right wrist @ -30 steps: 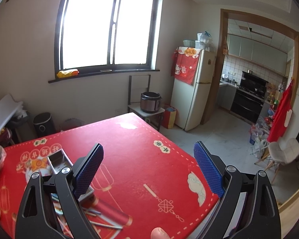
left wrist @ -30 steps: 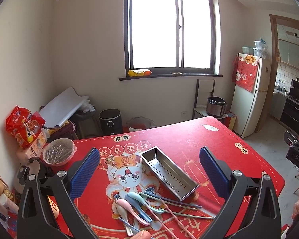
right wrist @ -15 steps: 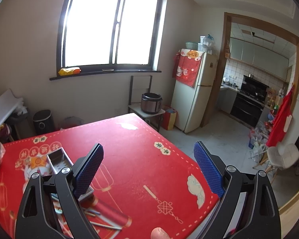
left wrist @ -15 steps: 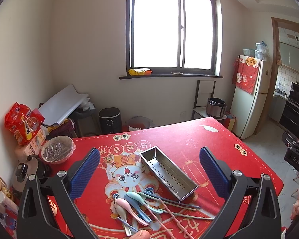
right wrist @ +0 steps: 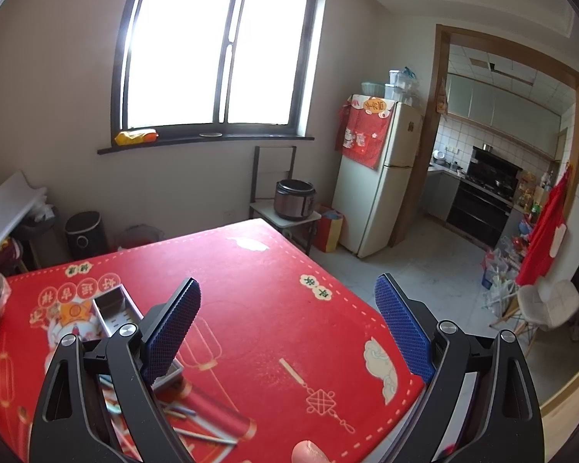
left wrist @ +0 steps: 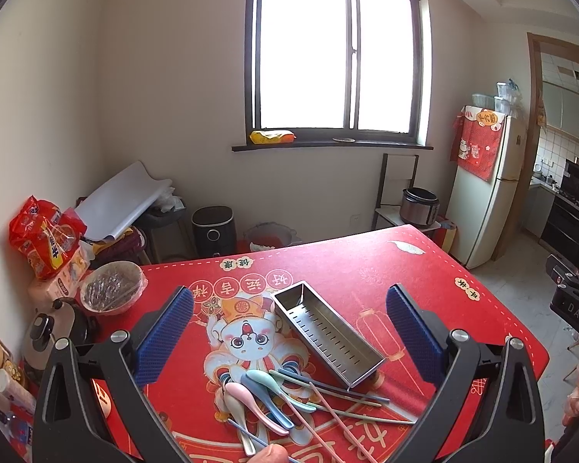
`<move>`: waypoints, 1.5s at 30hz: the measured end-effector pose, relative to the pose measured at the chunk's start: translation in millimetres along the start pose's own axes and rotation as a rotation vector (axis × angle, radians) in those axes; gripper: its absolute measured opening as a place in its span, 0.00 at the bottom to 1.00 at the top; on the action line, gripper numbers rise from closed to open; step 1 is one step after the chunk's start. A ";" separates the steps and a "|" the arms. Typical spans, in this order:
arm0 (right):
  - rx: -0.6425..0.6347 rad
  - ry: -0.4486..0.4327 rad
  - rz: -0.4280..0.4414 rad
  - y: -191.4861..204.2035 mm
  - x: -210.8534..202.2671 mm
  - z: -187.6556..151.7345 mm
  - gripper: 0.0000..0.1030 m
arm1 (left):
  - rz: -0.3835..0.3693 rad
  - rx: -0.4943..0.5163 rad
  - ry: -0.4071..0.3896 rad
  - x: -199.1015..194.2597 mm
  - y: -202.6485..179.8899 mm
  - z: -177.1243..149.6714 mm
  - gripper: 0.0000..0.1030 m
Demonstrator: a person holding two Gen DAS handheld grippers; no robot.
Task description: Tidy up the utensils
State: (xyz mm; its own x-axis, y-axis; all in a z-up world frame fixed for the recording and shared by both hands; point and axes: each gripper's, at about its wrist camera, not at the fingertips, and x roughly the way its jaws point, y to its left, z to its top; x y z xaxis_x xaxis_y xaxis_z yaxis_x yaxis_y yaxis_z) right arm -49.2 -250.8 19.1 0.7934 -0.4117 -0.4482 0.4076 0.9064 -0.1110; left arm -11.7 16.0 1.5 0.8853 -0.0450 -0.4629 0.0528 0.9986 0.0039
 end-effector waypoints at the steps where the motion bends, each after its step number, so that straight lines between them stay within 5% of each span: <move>1: -0.001 0.001 0.000 -0.1 0.0 0.1 0.86 | 0.000 -0.001 0.001 -0.3 0.6 0.2 0.95; 21: 0.033 0.053 0.040 -0.4 19.3 -1.9 0.86 | 0.029 0.012 0.040 12.4 -3.6 -3.4 0.95; 26: 0.058 0.056 0.204 5.7 37.1 -5.8 0.86 | 0.083 -0.031 0.087 22.1 5.9 -6.7 0.95; 33: 0.038 0.119 0.424 31.5 87.7 -22.9 0.86 | 0.257 -0.078 0.133 35.8 33.7 -24.4 0.95; 45: -0.146 0.181 0.700 76.5 154.3 -46.3 0.86 | 0.433 -0.252 0.313 61.5 68.7 -91.6 0.94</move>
State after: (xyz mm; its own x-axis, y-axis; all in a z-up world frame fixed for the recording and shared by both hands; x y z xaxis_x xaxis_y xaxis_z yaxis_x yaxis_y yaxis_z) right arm 83.5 -240.7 -99.6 0.7537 0.2781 -0.5955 -0.2411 0.9599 0.1431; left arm 4.0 84.5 -107.8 0.6213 0.3405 -0.7058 -0.4284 0.9017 0.0579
